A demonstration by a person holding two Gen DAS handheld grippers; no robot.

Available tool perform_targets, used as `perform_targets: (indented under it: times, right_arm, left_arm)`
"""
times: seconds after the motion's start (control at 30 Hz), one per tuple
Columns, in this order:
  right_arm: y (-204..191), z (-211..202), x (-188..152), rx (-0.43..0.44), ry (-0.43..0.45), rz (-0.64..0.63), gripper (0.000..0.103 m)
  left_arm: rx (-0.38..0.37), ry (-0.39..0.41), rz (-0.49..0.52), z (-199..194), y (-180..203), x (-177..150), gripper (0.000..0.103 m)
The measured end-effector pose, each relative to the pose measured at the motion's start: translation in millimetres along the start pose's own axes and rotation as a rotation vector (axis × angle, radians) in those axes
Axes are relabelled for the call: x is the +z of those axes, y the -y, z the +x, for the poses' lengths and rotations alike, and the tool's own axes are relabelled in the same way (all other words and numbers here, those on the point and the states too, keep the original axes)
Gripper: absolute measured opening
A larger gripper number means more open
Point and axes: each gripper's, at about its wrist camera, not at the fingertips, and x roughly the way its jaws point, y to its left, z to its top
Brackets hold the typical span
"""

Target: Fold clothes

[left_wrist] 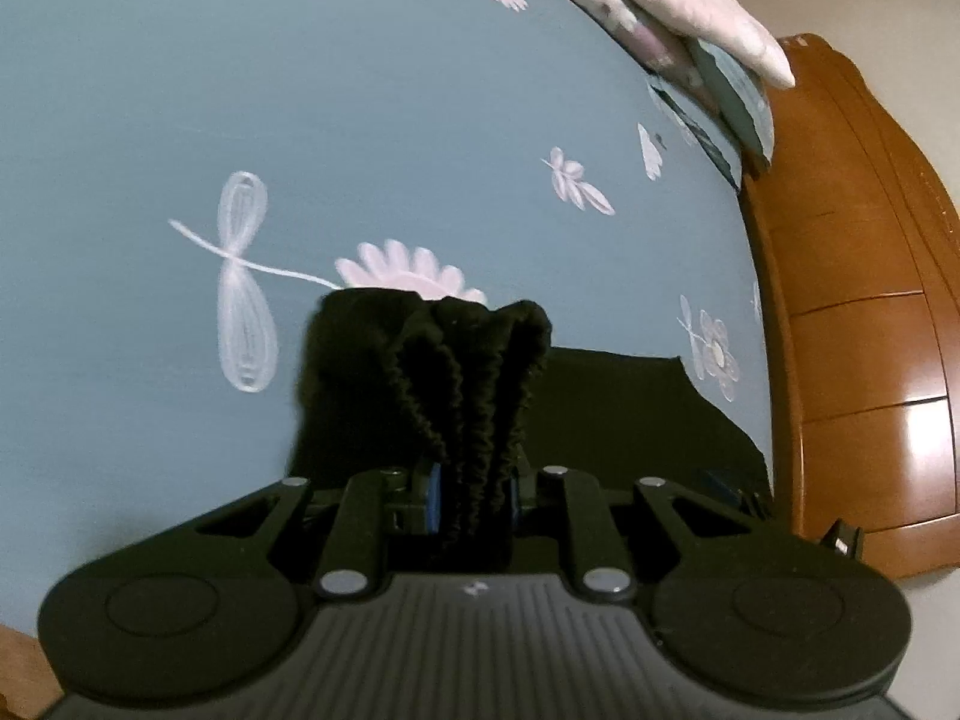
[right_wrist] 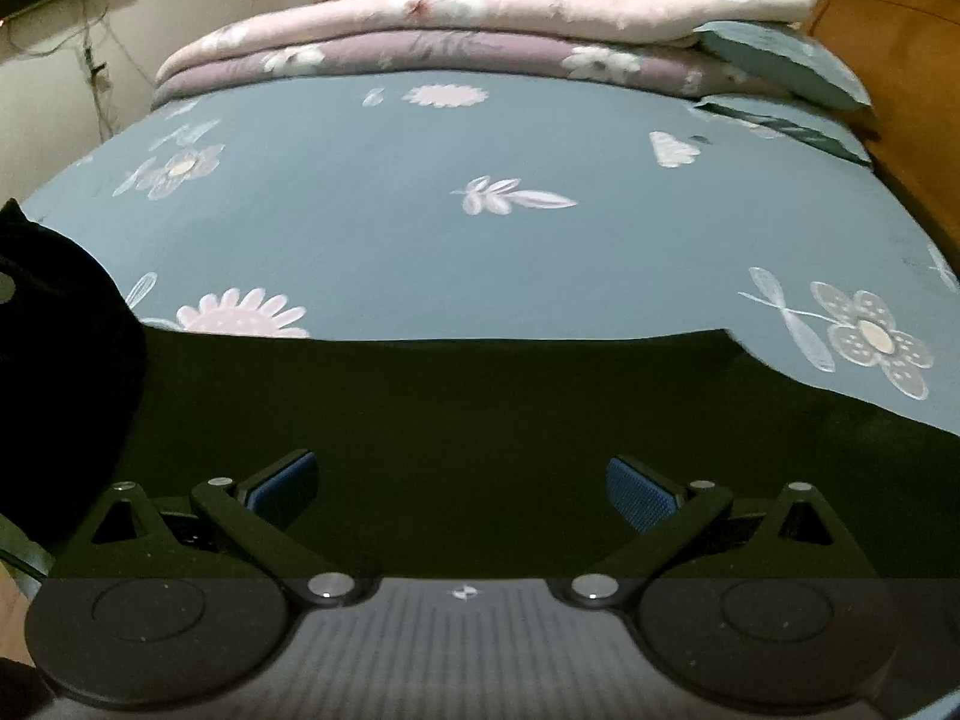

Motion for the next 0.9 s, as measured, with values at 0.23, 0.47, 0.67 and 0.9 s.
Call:
perform_targets:
  times: [0.23, 0.47, 0.67, 0.9]
  right_arm:
    - [37, -16, -16, -0.038, 0.02, 0.072, 0.103]
    - [66, -29, -31, -0.077, 0.024, 0.13, 0.103]
    - [75, -26, -37, -0.083, 0.015, 0.145, 0.103]
    - [77, -22, -42, -0.076, 0.001, 0.147, 0.103]
  left_arm:
    - [-0.01, -0.072, 0.032, 52, 45, 5, 0.018]
    - [-0.013, -0.141, 0.049, 93, 67, 5, 0.018]
    - [0.004, -0.179, 0.037, 118, 73, -1, 0.018]
    - [0.008, -0.194, 0.05, 134, 81, -5, 0.018]
